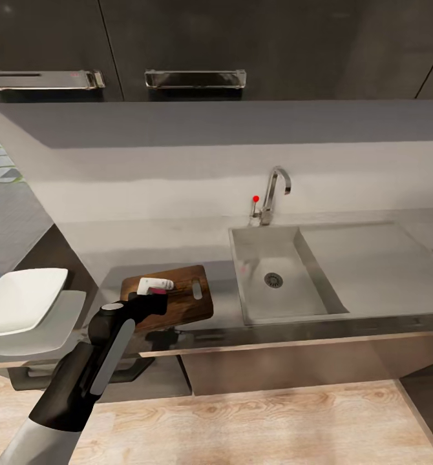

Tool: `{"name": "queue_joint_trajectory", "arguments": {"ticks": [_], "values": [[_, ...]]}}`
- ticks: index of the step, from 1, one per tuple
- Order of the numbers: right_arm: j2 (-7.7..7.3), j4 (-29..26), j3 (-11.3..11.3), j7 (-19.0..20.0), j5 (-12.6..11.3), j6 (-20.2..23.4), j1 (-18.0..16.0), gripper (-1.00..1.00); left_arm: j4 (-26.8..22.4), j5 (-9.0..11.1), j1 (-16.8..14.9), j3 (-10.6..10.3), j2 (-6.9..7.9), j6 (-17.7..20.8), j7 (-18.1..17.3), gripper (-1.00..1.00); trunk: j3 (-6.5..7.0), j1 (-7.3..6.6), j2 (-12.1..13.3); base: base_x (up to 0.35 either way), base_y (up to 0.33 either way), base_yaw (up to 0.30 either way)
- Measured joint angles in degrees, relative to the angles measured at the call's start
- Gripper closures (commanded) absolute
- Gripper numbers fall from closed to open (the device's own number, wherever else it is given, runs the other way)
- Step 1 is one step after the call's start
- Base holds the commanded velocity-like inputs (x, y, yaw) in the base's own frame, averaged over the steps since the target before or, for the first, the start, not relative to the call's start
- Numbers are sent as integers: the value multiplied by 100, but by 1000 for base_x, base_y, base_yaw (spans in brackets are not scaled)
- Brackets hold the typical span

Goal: In the kitchen, take the Vidalia onion out of the sink, dice it on the chopping board with the paring knife, put the diced onion into the bowl on the countertop, then place both the paring knife and the chopping board into the sink.

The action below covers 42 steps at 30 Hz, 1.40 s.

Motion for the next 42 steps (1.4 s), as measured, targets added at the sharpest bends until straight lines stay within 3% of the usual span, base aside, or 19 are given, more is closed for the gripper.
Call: {"name": "queue_joint_trajectory", "arguments": {"ticks": [42], "values": [[0,0,0,0,0,-1,-2,-100,26,18,-2,4,8,-14,-8,100,-33,0,-2,15,0,0]]}}
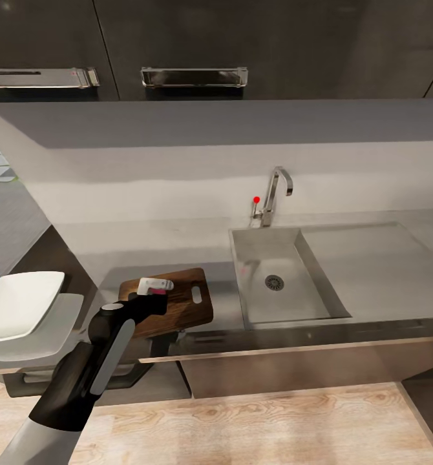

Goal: In the kitchen, take the Vidalia onion out of the sink, dice it on the chopping board with the paring knife, put the diced onion into the bowl on the countertop, then place both the paring knife and the chopping board into the sink.

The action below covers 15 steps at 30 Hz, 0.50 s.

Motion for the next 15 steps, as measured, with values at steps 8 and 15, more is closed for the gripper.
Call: {"name": "queue_joint_trajectory", "arguments": {"ticks": [8,15], "values": [[0,0,0,0,0,0,0,-100,187,-32,2,14,1,-4,3,-100,-1,1,2,0,0,0],[0,0,0,0,0,0,2,-100,186,-35,2,23,1,-4,3,-100,-1,1,2,0,0,0]]}}
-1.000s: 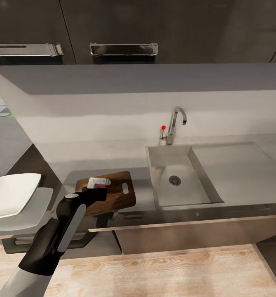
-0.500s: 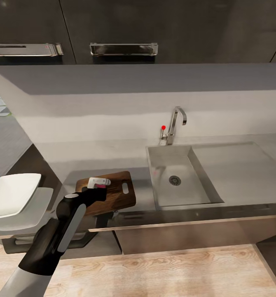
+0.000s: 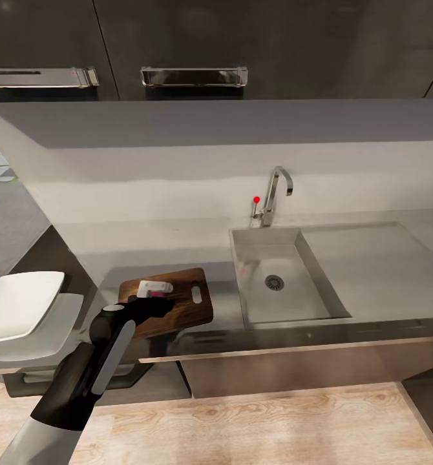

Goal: In the kitchen, take the Vidalia onion out of the sink, dice it on the chopping board with the paring knife, put the diced onion into the bowl on the countertop, then place both the paring knife and the chopping board into the sink.

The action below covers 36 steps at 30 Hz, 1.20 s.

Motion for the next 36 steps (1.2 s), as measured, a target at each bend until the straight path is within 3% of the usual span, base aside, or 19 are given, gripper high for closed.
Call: {"name": "queue_joint_trajectory", "arguments": {"ticks": [21,36], "values": [[0,-3,0,0,0,0,-1,-100,-7,-1,0,0,0,0,2,-100,0,0,0,-4,0,0],[0,0,0,0,0,0,0,-100,-7,3,0,0,0,0,4,-100,0,3,1,-306,0,0]]}}
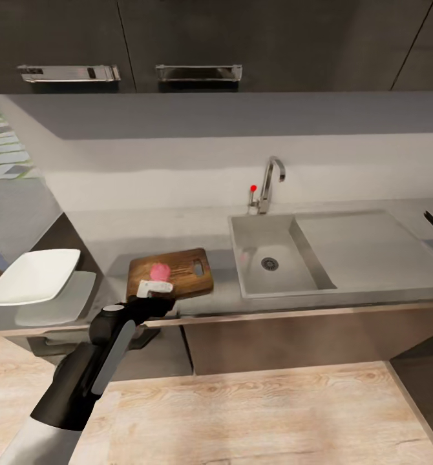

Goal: In the kitchen, take the Vidalia onion out of the sink, dice it on the chopping board with the paring knife, put the diced onion into the bowl on the countertop, then place both the paring knife and the chopping board into the sink.

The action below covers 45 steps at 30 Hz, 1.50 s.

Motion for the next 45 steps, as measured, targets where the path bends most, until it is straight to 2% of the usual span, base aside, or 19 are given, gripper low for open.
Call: {"name": "queue_joint_trajectory", "arguments": {"ticks": [18,26,29,30,32,33,34,38,39,41,42,45], "values": [[0,0,0,0,0,0,-2,-100,43,4,15,-7,0,-9,-5,-100,0,-2,-1,-309,0,0],[0,0,0,0,0,0,-2,-100,31,1,541,-7,0,-162,-25,-100,-1,-4,-1,-31,0,0],[0,0,0,0,0,0,-2,-100,12,-2,914,-5,4,-571,-31,-100,-1,-4,-1,-3,0,0],[0,0,0,0,0,0,-1,-100,-2,-3,1271,-4,8,-1058,-31,-100,-2,-4,-1,0,0,0],[0,0,0,0,0,0,-4,-100,-11,-11,1722,-5,13,-1571,-31,-100,-1,-4,-1,0,0,0],[0,0,0,0,0,0,-3,-100,-12,-15,1841,-6,16,-1697,-31,-100,-1,-4,-1,0,0,0],[0,0,0,1,0,0,-3,-100,-16,-15,2152,-5,37,-2054,-31,-100,-2,-4,-1,0,0,0],[0,0,0,1,1,0,-1,-100,-19,-21,2988,-7,263,-3097,-33,-100,-1,-4,-1,0,0,0],[0,0,0,0,1,1,-1,-100,-6,-20,3260,-14,345,-3471,-28,-100,-3,-5,-2,0,0,0],[0,0,0,0,1,1,-2,-100,17,-18,3586,-19,399,-3861,-24,-100,-2,-4,-2,0,0,0],[-5,-2,0,0,1,1,-1,-100,58,-85,3962,-21,431,-4320,-20,-100,-2,-4,-1,0,0,0],[-6,-4,0,0,0,1,-5,-100,157,-317,4330,-22,446,-4748,-15,-100,-2,-4,-1,0,0,0]]}}
